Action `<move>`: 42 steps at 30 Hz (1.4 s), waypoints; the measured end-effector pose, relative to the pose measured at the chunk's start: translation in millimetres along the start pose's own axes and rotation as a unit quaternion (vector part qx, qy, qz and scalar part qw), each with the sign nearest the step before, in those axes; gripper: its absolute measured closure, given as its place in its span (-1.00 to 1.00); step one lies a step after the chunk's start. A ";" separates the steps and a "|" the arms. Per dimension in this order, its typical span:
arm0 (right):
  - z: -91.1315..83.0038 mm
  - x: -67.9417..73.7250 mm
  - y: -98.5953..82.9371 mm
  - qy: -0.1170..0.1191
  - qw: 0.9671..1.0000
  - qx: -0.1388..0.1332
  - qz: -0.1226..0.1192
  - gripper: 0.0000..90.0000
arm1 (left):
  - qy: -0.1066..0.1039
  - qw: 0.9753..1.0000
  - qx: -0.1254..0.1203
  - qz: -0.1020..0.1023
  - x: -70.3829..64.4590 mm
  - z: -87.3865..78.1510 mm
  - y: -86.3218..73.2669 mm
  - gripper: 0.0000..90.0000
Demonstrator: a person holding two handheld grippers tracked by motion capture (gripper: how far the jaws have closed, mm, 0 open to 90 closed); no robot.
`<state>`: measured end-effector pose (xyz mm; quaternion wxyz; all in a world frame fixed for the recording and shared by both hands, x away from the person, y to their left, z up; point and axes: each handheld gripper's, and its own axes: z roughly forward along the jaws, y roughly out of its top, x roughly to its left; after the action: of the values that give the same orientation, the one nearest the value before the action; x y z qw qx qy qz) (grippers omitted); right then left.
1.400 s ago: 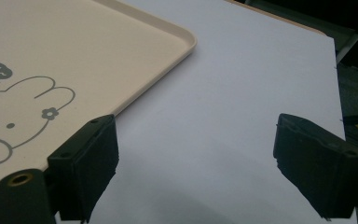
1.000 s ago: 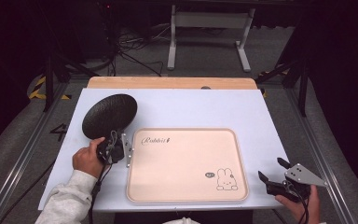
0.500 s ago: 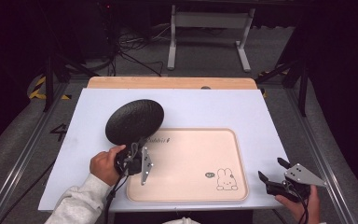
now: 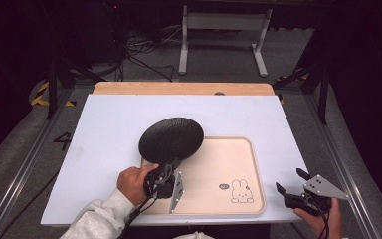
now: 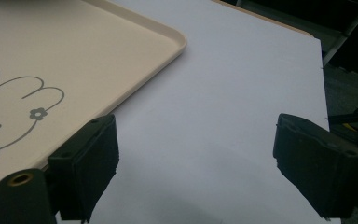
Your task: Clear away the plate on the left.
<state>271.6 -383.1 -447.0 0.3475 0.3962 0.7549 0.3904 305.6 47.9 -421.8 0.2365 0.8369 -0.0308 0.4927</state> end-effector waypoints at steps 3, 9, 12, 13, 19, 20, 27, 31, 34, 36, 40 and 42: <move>-0.4 -0.2 -0.4 -0.001 1.000 -0.001 0.000 -0.67 | -0.005 1.000 -0.016 -0.001 -3.8 0.5 6.9 0.92; -1.8 -0.3 -1.3 -0.003 1.000 0.000 0.001 -0.67 | -0.017 0.999 -0.035 0.018 -12.6 -1.4 21.4 0.91; -2.7 -0.4 -1.8 -0.004 1.000 -0.001 0.002 -0.67 | -0.027 0.998 -0.053 0.016 -16.1 -0.7 25.4 0.90; -2.9 -0.5 -2.0 -0.004 1.000 -0.001 0.002 -0.66 | -0.027 0.998 -0.055 0.021 -16.9 -0.5 26.9 0.89; -3.5 -0.6 -2.4 -0.005 1.000 0.000 0.004 -0.66 | -0.044 0.996 -0.066 0.038 -28.2 2.8 34.4 0.90; -3.5 -0.4 -2.5 -0.005 1.000 0.000 0.003 -0.66 | -0.048 0.996 -0.067 0.040 -29.1 3.3 34.8 0.90; -3.3 -0.5 -2.8 -0.005 1.000 0.002 0.002 -0.66 | -0.073 0.993 -0.069 0.059 -39.2 8.2 39.2 0.94; -3.2 -0.5 -3.0 -0.005 1.000 0.002 0.001 -0.66 | -0.095 0.992 -0.068 0.048 -39.5 9.6 38.5 0.91; -3.0 -0.2 -3.0 -0.005 1.000 0.003 -0.001 -0.66 | -0.118 0.990 -0.061 0.043 -41.7 13.2 36.7 0.81; -3.5 -0.1 -2.8 -0.006 1.000 0.001 -0.002 -0.66 | -0.123 0.990 -0.059 0.038 -43.5 14.6 35.3 0.69; -3.8 -0.7 -3.1 -0.007 1.000 0.000 -0.001 -0.66 | -0.128 0.990 -0.057 0.030 -42.2 15.5 34.3 0.57; -3.7 -0.7 -3.3 -0.007 1.000 0.002 -0.001 -0.66 | -0.130 0.990 -0.053 0.032 -42.6 16.2 34.3 0.51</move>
<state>267.7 -386.1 -448.0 0.3524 0.3987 0.7536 0.3859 287.1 2.8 -451.5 0.2588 0.8786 -0.1146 0.3847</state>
